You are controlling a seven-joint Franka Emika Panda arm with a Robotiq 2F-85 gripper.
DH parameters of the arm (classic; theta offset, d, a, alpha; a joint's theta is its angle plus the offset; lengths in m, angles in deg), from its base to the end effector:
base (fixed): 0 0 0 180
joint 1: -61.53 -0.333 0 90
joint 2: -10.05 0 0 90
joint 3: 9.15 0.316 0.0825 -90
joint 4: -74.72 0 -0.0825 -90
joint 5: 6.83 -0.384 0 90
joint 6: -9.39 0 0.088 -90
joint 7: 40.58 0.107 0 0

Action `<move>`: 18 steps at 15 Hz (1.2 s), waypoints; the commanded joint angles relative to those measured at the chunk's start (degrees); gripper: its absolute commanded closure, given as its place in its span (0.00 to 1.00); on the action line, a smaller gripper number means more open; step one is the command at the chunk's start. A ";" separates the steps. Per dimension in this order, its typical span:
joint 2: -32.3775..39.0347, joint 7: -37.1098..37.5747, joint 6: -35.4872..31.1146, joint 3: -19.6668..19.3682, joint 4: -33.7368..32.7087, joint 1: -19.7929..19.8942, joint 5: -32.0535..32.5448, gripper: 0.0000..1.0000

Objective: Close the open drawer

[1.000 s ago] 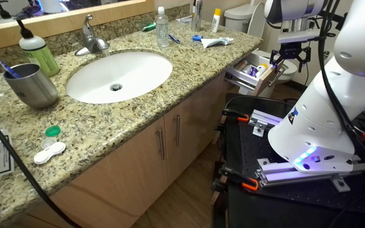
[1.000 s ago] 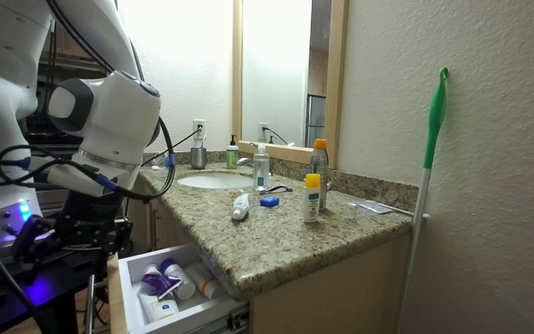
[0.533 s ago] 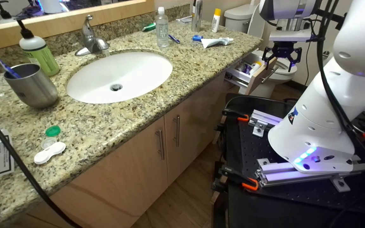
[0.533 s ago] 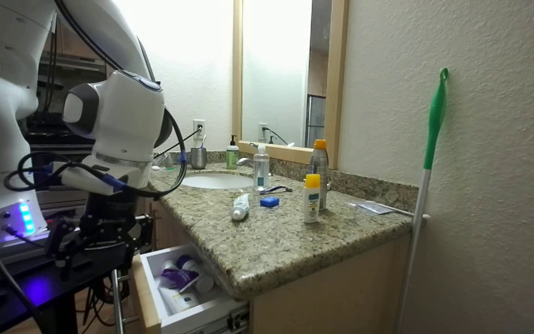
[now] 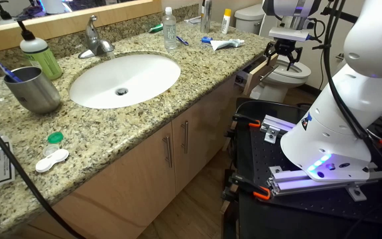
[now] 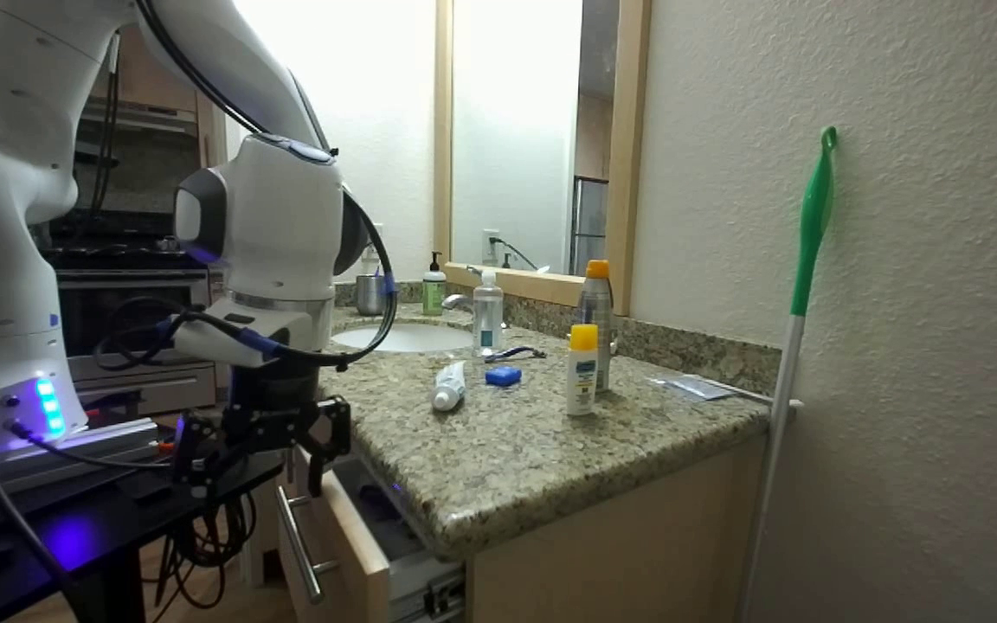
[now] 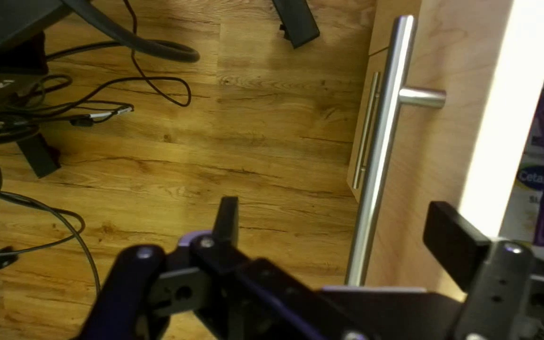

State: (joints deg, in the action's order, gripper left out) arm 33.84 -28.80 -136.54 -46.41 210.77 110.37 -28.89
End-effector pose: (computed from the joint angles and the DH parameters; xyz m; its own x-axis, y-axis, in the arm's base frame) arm 0.0089 -0.4878 0.1749 -0.4360 -0.8954 -0.0903 -0.8987 0.4280 0.0951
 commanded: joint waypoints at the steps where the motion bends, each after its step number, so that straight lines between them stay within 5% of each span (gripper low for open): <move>1: -1.39 -0.42 5.41 2.27 -3.43 3.35 0.04 0.00; 10: -3.57 -1.98 6.98 1.86 -2.63 3.84 1.24 0.00; 18: 4.73 3.13 4.68 -1.74 -0.79 2.28 13.27 0.00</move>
State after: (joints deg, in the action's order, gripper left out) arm 35.02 -28.27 -130.30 -47.68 209.70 113.00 -17.80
